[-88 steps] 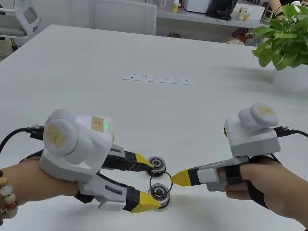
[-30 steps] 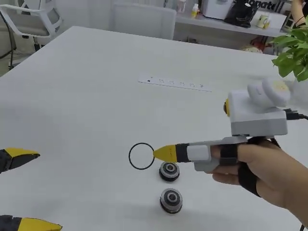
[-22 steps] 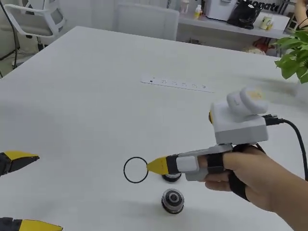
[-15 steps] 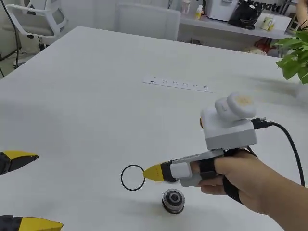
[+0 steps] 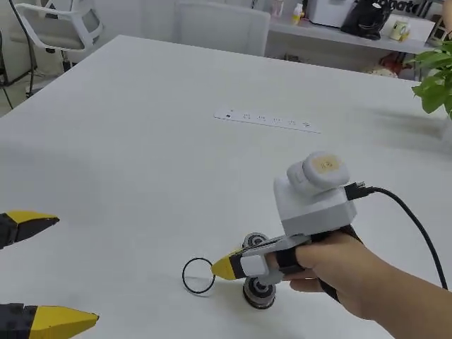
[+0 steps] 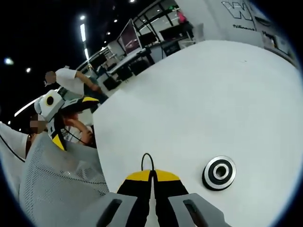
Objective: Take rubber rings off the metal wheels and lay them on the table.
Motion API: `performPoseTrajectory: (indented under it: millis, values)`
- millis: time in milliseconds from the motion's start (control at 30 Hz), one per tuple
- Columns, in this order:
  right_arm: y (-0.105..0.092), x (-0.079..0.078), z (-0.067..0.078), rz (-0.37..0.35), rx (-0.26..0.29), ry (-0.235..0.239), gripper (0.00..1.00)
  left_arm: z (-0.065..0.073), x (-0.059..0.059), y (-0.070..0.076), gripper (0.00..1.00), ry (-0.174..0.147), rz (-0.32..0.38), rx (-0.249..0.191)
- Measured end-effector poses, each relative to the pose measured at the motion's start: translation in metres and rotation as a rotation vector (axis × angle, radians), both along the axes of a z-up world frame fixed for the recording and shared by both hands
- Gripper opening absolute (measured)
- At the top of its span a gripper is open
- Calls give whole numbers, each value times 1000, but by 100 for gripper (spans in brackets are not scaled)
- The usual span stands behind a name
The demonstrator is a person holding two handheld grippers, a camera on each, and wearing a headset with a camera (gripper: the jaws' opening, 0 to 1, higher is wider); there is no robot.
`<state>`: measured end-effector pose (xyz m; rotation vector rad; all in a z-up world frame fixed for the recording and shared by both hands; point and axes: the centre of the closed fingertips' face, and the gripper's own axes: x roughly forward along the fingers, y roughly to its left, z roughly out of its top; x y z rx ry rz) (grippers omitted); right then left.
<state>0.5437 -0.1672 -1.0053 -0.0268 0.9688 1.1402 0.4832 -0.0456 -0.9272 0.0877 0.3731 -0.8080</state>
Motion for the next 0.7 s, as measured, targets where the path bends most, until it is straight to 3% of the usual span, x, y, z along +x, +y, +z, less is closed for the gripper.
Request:
performPoseTrajectory:
  millis: [367,700]
  values:
    - [-3,0,-5,31,-38,-51,2,4,1,0,85,-9,5,-6]
    - [-18,7,19,20,-5,-101,7,6,4,-4,85,-18,-12,-6]
